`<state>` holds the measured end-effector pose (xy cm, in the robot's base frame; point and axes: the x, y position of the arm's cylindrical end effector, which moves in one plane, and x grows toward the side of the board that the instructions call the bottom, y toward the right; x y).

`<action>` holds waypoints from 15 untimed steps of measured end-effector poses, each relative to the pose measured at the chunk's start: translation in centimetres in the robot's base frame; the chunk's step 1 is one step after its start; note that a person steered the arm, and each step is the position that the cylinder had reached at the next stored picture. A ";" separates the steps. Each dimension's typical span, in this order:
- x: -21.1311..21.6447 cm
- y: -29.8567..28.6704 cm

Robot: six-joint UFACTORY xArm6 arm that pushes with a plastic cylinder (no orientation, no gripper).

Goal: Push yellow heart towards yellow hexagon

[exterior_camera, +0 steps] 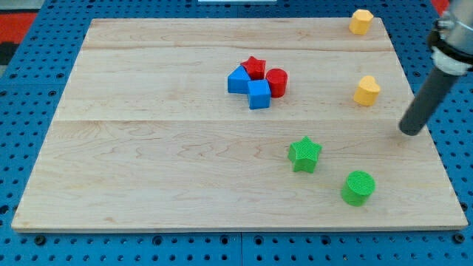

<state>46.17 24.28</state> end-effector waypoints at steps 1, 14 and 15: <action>-1.6 -4.8; -15.3 0.6; -17.7 0.6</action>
<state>28.49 24.89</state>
